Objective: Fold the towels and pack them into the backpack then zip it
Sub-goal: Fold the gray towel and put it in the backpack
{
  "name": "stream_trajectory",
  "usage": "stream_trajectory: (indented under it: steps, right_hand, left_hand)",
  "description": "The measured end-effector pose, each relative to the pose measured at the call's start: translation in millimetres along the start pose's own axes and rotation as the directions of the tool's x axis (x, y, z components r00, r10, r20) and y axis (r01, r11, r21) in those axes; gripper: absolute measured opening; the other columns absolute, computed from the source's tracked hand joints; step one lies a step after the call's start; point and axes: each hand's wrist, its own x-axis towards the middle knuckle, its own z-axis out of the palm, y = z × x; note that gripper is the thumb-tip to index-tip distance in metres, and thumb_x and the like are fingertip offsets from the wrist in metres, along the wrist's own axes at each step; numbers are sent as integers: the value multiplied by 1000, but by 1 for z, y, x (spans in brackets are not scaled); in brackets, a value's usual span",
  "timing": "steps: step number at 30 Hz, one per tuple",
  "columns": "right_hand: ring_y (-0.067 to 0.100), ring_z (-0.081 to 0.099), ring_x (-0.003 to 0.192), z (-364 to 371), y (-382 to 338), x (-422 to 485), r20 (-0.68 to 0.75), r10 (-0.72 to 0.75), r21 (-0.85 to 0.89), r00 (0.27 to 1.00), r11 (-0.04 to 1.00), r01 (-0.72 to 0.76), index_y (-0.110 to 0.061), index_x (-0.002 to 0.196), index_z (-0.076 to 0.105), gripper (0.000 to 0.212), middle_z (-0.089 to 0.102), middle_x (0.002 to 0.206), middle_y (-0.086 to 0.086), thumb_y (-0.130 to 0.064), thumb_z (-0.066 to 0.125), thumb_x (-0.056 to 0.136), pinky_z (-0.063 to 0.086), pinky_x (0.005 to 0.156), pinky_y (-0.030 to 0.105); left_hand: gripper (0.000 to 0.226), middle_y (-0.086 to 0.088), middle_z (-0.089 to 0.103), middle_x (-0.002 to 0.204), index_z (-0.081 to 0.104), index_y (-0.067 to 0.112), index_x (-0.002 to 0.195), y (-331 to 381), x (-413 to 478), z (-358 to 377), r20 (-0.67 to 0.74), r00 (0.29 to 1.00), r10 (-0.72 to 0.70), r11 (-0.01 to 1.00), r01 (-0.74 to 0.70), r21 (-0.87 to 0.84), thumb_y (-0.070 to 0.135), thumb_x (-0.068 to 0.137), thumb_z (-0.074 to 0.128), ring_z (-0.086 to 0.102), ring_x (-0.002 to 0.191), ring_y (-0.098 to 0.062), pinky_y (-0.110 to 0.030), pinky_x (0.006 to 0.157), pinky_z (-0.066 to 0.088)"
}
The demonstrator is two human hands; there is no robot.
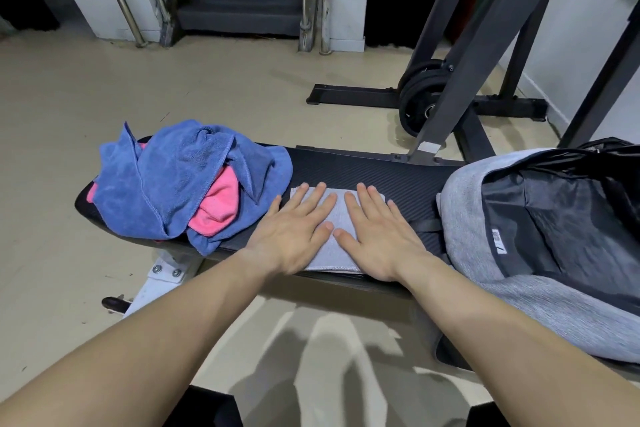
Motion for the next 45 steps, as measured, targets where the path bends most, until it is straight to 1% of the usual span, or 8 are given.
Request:
stream_trajectory:
  steps: [7, 9, 14, 21, 26, 33, 39, 45]
  right_hand:
    - [32, 7, 153, -7, -19, -7, -7, 99, -125, 995, 987, -99, -14, 161, 5, 77, 10, 166, 16, -61, 14, 100, -2, 124, 51]
    - [38, 31, 141, -11, -27, -13, -73, 140, -185, 987, 971, -151, -9, 154, 25, 77, 35, 152, 19, -62, 19, 99, 5, 123, 53]
    - [35, 52, 120, -28, -15, -22, -143, 175, -83, 974, 979, -188, -16, 133, 44, 50, 53, 133, 12, -52, 34, 100, 36, 100, 48]
    - [27, 55, 122, -44, 17, -8, 23, 251, 248, 968, 936, -249, -16, 138, 45, 85, 59, 131, 1, -67, 70, 75, 44, 102, 45]
    - [13, 60, 92, -46, 23, 4, 34, 136, 425, 990, 895, -137, -23, 106, 63, 42, 62, 96, -11, -41, 85, 75, 45, 72, 27]
    - [22, 54, 100, -53, 25, 22, -151, -64, 275, 986, 956, 104, -29, 99, 54, 30, 58, 104, -4, -21, 75, 80, 44, 83, 37]
    - [16, 57, 101, -56, 24, 21, -223, -99, 225, 970, 963, 150, -38, 104, 54, 35, 65, 103, -14, -31, 76, 78, 49, 81, 38]
    - [11, 59, 86, -56, 42, 14, -108, 203, 467, 973, 874, -131, -26, 94, 62, 44, 62, 89, -14, -47, 87, 64, 49, 76, 33]
  left_hand:
    - [58, 12, -6, 167, 3, 42, 157, 5, 0, -12, 45, 997, -65, 996, 62, 70, 57, 103, 14, 2, 154, -18, -48, 122, 16]
    - [62, 2, 23, 162, 19, 36, 154, 8, -4, -16, -37, 987, -155, 981, 158, 111, 64, 99, 24, 33, 142, -25, -46, 98, 42]
    - [61, -4, 54, 123, 45, 19, 129, 20, -14, -21, -136, 940, -313, 935, 330, 128, 68, 95, 38, 52, 113, -28, -38, 69, 38]
    - [69, -8, 53, 127, 41, 19, 137, 22, -8, -26, -98, 944, -315, 949, 311, -51, 67, 89, 52, 51, 116, -32, -45, 90, 45]
    - [80, -2, 56, 129, 42, 21, 136, 14, 2, -31, -22, 938, -346, 926, 337, -171, 70, 77, 64, 53, 118, -29, -44, 91, 46]
    - [133, -5, 24, 156, -6, 23, 158, 9, 7, -47, -106, 952, -286, 930, 250, -270, 53, 66, 85, 24, 144, -30, -43, 113, 32]
    - [95, 1, 45, 129, 33, 31, 147, 10, 17, -48, -209, 959, -193, 970, 154, -189, 50, 67, 81, 42, 125, -23, -39, 97, 42]
    - [28, 4, 58, 102, 58, 31, 97, -7, 17, -52, -91, 980, -174, 920, 129, -370, 23, 72, 68, 56, 98, -20, -41, 88, 49]
